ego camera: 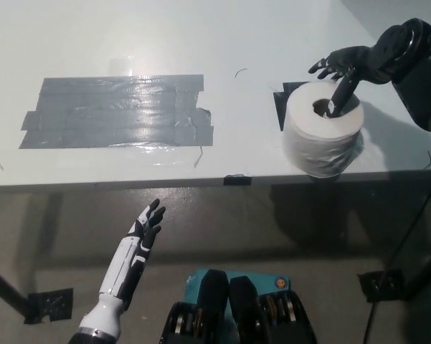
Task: A toilet paper roll is kept on the black spot on the desk infront of the robot and the robot inserts its right thumb into the hole in the centre to grab the roll. Then it passes the roll to a person.
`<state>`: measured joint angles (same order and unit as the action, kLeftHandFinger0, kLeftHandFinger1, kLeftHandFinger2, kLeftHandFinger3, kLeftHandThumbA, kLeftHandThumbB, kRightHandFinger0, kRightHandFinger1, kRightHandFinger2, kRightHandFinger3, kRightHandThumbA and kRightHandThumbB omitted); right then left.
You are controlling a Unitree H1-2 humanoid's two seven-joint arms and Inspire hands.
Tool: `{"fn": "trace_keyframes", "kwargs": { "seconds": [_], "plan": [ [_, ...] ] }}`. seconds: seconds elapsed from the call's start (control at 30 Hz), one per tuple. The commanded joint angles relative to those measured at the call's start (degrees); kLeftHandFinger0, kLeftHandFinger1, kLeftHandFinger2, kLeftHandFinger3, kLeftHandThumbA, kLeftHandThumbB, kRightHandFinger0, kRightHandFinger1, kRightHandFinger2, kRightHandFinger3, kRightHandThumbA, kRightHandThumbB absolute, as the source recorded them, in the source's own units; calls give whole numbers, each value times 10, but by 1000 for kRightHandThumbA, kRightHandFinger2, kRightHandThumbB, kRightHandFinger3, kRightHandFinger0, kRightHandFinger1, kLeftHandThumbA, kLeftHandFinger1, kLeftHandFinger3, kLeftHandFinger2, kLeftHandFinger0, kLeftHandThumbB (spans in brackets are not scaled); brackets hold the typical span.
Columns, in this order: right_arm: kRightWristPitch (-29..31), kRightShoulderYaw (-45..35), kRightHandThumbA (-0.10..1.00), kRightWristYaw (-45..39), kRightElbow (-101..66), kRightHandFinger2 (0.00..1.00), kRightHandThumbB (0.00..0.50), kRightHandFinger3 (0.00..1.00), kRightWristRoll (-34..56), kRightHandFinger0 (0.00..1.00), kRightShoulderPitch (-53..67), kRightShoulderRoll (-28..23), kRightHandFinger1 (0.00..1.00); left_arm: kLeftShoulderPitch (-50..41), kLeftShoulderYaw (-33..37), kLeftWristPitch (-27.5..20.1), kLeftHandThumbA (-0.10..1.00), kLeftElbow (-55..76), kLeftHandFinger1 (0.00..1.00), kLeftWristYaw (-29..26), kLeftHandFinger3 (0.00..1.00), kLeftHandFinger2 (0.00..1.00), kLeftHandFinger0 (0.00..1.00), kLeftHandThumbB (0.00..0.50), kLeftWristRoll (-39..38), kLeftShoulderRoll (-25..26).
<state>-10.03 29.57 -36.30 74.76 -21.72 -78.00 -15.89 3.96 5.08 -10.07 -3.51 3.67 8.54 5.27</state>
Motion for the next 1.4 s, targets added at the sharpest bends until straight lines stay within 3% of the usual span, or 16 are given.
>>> {"fn": "trace_keyframes", "kwargs": {
  "seconds": [0.0, 0.37, 0.5, 0.53, 0.57, 0.6, 0.67, 0.73, 0.83, 0.9, 0.97, 1.0, 1.07, 1.13, 1.23, 1.37],
  "plan": [
    [11, 1, 1000, 12, -2, 1000, 206, 1000, -14, 1000, -20, 7, 1000, 9, 1, -18, 1000, 21, 1000, -2, 1000, 1000, 1000, 119, 6, 5],
    [6, 31, 990, 61, 18, 1000, 214, 1000, -51, 1000, 2, 28, 1000, 10, 1, -22, 1000, 21, 1000, -2, 1000, 1000, 1000, 119, 3, 4],
    [0, 15, 488, 105, 32, 1000, 183, 1000, -41, 1000, 19, 34, 1000, 15, 2, -20, 1000, 20, 1000, -2, 1000, 1000, 1000, 128, 5, 4],
    [-6, 17, 211, 122, 33, 650, 183, 1000, -45, 516, 26, 38, 515, 15, 2, -21, 1000, 19, 1000, -2, 1000, 1000, 1000, 128, 6, 5],
    [-10, 16, 126, 131, 32, 508, 183, 955, -46, 326, 28, 39, 373, 18, 3, -19, 1000, 19, 1000, -1, 1000, 1000, 1000, 129, 7, 6],
    [-7, 25, -23, 138, 29, 328, 160, 767, -55, 65, 31, 39, 156, 19, 2, -20, 1000, 19, 1000, -2, 1000, 1000, 1000, 130, 7, 5],
    [6, 53, -99, 168, 19, 525, 147, 1000, -86, 97, 47, 39, 359, 20, 1, -20, 1000, 19, 1000, -3, 1000, 1000, 1000, 139, 6, 5],
    [5, 59, -100, 180, 20, 733, 147, 1000, -91, 294, 53, 40, 620, 22, 0, -18, 1000, 20, 1000, -2, 1000, 1000, 1000, 139, 5, 5],
    [4, 47, -100, 194, 16, 899, 118, 972, -78, 302, 65, 34, 716, 23, 1, -22, 1000, 16, 1000, -4, 1000, 1000, 1000, 145, 8, 6],
    [7, 27, -100, 205, 18, 1000, 128, 774, -61, 282, 68, 30, 748, 27, 0, -20, 1000, 17, 1000, -4, 1000, 1000, 1000, 147, 7, 5],
    [19, -3, -100, 214, 13, 976, 174, 571, -37, 347, 75, 24, 795, 26, 0, -16, 1000, 20, 1000, -4, 1000, 1000, 1000, 146, 5, 4],
    [29, -28, -100, 223, 12, 903, 183, 325, -17, 332, 81, 20, 759, 26, 0, -15, 1000, 21, 1000, -2, 1000, 1000, 1000, 140, 3, 4],
    [45, -112, -100, 224, 7, 906, 197, 179, 51, 214, 95, 11, 686, 29, 0, -15, 1000, 18, 1000, -2, 1000, 1000, 1000, 140, 5, 5],
    [43, -164, -100, 229, 3, 993, 228, 393, 79, 263, 102, 8, 714, 34, 0, -18, 1000, 14, 1000, -4, 1000, 1000, 1000, 132, 4, 4],
    [41, -273, -100, 238, -1, 998, 226, 894, 150, 222, 122, 10, 673, 46, -2, -24, 1000, 3, 1000, -5, 1000, 1000, 1000, 129, 2, 3],
    [37, -410, -100, 201, -6, 1000, 227, 1000, 255, 223, 150, 16, 652, 57, -3, -25, 1000, -3, 1000, -6, 1000, 1000, 1000, 130, 0, 2]
  ]
}}
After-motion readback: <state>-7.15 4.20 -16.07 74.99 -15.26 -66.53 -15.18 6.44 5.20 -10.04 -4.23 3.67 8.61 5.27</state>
